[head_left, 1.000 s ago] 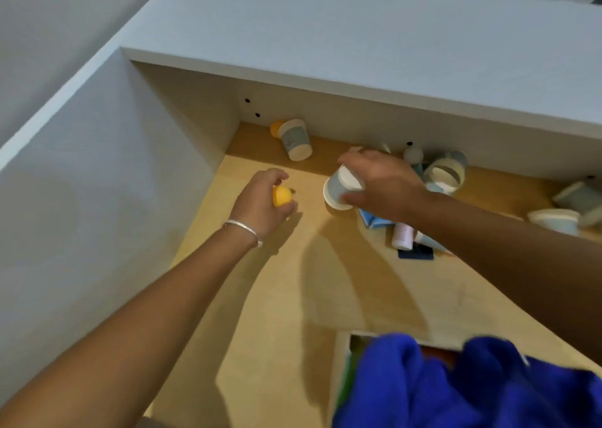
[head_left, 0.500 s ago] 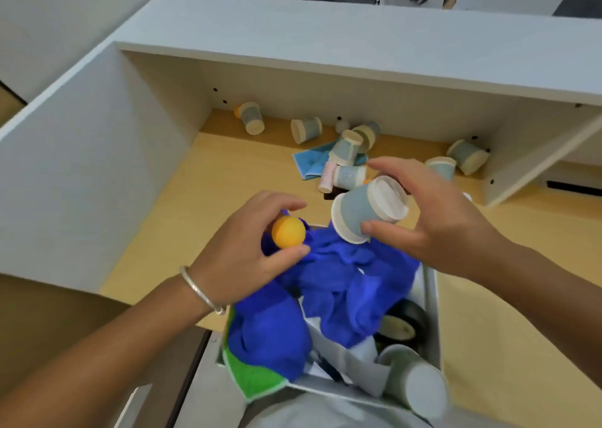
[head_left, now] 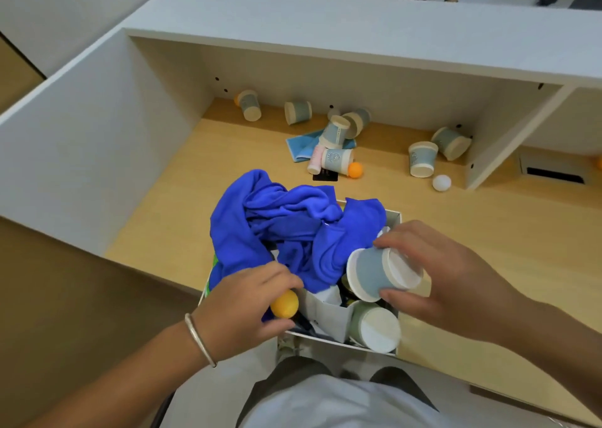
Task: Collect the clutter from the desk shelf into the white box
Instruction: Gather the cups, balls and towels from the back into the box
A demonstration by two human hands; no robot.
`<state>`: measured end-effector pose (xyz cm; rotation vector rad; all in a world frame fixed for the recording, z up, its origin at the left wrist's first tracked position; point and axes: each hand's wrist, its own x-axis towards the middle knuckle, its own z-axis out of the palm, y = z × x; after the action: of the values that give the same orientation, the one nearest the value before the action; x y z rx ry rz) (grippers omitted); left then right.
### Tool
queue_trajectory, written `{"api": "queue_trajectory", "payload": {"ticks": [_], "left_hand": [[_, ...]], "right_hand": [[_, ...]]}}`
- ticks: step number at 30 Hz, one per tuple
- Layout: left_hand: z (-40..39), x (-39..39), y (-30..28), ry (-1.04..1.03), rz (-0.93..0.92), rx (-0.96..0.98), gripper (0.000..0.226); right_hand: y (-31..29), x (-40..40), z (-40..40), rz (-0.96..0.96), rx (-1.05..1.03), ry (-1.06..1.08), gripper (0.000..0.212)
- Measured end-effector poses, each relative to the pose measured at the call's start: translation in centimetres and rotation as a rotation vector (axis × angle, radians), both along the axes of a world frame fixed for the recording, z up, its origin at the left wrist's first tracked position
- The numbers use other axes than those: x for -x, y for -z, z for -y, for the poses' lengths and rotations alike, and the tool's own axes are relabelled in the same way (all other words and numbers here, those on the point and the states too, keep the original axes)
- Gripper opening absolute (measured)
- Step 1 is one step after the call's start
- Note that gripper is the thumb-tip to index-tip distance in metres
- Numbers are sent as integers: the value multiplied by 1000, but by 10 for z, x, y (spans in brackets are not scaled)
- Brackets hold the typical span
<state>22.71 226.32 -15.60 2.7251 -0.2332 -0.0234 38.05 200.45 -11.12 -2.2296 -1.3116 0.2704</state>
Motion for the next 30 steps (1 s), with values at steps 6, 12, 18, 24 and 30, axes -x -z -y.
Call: {"api": "queue_trajectory", "payload": {"ticks": [6,12,18,24,30], "left_hand": [[-6,6,8,21,-24,-23,43],[-14,-1,3,46,40,39,31],[-28,-14,-7,68,138,88,21],[-39,-28,-9,93,195,160,19],[-81,-59,-23,-46,412,348,16]], "right_hand": [[-3,24,19,56,69,-43,50],[24,41,15,156,208,-75,50],[51,38,0,201,114,-38,52],[62,34,-6,196,274,-70,63],[26,-6,-26,48,-31,169,60]]}}
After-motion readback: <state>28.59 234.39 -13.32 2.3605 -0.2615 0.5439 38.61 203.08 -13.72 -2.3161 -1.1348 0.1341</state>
